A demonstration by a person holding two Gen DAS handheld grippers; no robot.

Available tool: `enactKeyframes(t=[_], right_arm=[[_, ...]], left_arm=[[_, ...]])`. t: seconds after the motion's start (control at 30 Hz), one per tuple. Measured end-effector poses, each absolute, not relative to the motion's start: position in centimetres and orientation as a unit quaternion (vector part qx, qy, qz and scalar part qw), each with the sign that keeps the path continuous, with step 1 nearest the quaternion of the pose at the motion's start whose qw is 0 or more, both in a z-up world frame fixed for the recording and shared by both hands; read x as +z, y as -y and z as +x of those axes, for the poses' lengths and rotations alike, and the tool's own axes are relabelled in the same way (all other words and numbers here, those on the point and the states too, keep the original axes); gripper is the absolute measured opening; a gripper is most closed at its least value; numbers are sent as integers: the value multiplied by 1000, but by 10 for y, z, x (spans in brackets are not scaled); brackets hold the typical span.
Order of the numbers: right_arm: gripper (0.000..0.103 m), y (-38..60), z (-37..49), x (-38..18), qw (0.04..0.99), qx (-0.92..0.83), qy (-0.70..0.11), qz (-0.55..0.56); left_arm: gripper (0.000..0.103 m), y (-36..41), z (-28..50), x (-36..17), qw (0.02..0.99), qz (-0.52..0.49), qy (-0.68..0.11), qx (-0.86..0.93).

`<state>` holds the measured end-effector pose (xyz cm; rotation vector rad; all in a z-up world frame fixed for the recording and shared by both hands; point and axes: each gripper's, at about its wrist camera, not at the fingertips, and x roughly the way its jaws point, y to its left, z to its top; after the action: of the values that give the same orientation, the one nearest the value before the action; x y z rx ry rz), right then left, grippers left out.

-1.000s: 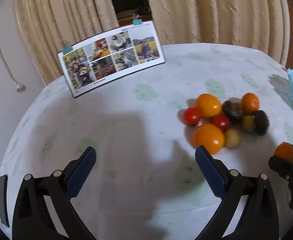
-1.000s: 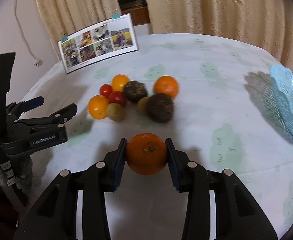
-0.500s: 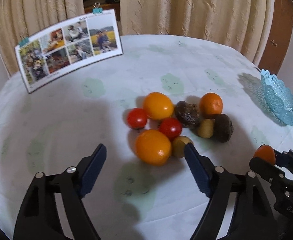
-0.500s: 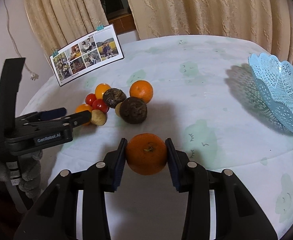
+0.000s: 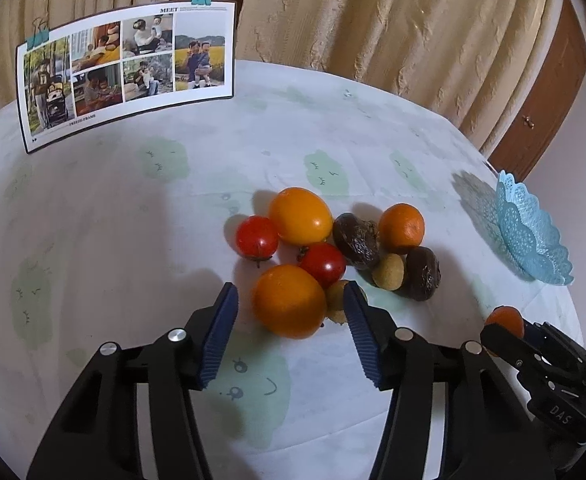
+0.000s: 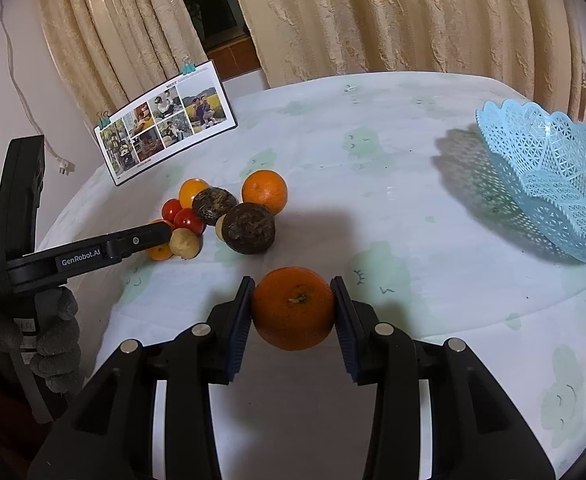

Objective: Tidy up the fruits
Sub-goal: 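Lift the mandarin toward the blue basket with the right gripper while the left gripper grasps a large orange, then drop the mandarin into the blue basket with the right gripper while the left gripper carries the orange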

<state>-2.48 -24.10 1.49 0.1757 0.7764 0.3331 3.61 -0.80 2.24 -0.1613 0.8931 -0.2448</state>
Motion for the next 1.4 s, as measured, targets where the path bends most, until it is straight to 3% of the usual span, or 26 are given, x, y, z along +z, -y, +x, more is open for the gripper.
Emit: enactKeyframes(t=[0.43,0.6,1.4], right_arm=[[40,243,-26,15,910,159,-373,89],[40,251,-29,17,912,156,-366,97],[40,385,-26,61,952,-13,-261,161]], left_arm=[[50,8,42,20,888,-95,-431,-127],[40,-2,40,17,883,-115,-437,-129],[40,41,15,73,911,-60,-384,-136]])
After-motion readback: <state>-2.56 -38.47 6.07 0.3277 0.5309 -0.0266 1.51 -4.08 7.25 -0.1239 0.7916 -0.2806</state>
